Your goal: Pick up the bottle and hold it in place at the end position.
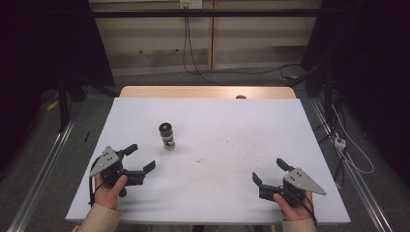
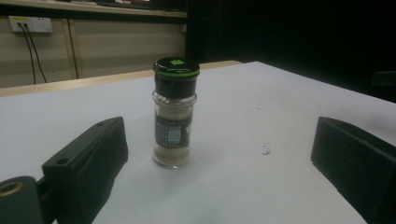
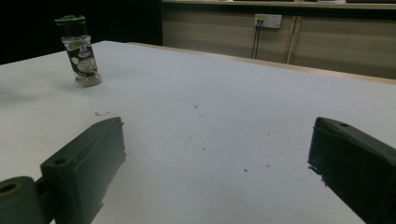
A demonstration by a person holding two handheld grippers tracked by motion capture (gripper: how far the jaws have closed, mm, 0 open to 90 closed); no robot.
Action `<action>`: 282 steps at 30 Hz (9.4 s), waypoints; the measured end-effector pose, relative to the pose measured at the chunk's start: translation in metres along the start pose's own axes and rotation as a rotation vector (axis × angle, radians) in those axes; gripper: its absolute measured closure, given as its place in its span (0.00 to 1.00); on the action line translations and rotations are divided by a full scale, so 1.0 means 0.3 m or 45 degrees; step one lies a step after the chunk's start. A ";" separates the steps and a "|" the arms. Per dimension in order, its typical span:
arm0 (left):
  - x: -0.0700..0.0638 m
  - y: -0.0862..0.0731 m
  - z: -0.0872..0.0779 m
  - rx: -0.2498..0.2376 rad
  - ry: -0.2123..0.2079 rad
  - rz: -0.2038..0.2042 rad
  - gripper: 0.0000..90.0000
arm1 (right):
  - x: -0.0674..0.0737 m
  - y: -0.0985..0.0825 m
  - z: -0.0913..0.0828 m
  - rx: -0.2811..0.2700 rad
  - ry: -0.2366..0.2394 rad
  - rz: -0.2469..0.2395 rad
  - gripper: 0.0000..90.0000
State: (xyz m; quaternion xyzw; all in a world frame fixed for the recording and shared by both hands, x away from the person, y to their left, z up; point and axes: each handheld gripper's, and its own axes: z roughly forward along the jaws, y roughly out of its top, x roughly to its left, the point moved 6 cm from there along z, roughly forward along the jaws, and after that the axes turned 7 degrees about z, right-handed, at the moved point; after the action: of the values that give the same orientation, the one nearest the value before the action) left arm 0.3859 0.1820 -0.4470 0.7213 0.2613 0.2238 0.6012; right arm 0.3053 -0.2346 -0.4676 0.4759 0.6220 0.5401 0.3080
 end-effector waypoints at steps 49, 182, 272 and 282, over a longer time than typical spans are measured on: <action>0.067 -0.024 0.292 0.225 0.157 0.018 0.13 | 0.008 0.014 0.010 -0.037 0.008 0.011 0.04; -0.109 0.078 0.594 0.255 -0.142 0.125 0.59 | 0.010 0.016 0.024 -0.027 0.039 -0.007 0.04; -0.178 0.001 0.674 0.244 -0.217 0.203 0.59 | 0.044 0.020 0.119 0.040 0.095 -0.033 0.04; -0.176 0.001 0.675 0.253 -0.217 0.198 0.59 | 0.050 0.035 0.153 0.045 0.101 -0.027 0.04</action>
State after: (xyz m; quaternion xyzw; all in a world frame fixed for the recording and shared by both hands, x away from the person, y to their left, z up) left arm 0.4746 -0.0042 -0.4831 0.8116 0.1734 0.1807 0.5277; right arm 0.3437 -0.2038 -0.4660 0.4530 0.6481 0.5442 0.2803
